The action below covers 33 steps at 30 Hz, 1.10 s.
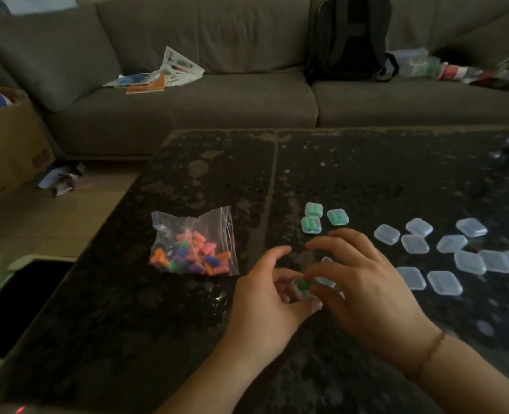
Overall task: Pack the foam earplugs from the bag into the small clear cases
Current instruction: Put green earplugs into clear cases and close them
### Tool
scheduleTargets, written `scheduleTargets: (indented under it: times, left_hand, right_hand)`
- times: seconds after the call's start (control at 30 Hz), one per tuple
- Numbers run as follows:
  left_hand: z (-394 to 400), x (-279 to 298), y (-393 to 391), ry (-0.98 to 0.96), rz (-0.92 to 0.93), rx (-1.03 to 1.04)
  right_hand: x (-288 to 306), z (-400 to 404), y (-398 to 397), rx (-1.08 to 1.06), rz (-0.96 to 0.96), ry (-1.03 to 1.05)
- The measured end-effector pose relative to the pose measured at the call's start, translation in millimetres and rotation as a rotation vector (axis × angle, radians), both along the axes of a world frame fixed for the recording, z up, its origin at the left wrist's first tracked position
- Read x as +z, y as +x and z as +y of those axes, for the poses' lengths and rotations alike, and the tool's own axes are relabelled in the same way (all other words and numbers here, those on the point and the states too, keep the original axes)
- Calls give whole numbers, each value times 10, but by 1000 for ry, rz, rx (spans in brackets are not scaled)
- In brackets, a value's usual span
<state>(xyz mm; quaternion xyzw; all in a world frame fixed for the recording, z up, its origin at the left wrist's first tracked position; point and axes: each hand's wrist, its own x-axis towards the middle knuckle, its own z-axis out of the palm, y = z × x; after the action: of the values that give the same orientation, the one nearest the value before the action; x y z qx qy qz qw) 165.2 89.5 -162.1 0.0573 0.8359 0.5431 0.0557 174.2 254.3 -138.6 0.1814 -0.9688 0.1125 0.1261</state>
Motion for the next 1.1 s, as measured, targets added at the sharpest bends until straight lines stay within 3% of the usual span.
scheduleTargets:
  times: [0.5,0.67,0.8,0.93,1.1]
  left_hand:
    - [-44,-43,-25,76,63,-38]
    - [-24,-41,-32,101,25,-25]
    - [22,1,18,144,8,-13]
    - [71,37,76,191,-108,-79]
    - [84,160,73,502,-549,-60]
  right_hand:
    - [49,70,3,71,-50,-88]
    - [117,87,1,-95,-91,-455]
    - [84,54,-22,-212,-391,-728]
    - [93,49,-39,-163,-408,-701]
    - [95,79,-122,-129,-414,-541]
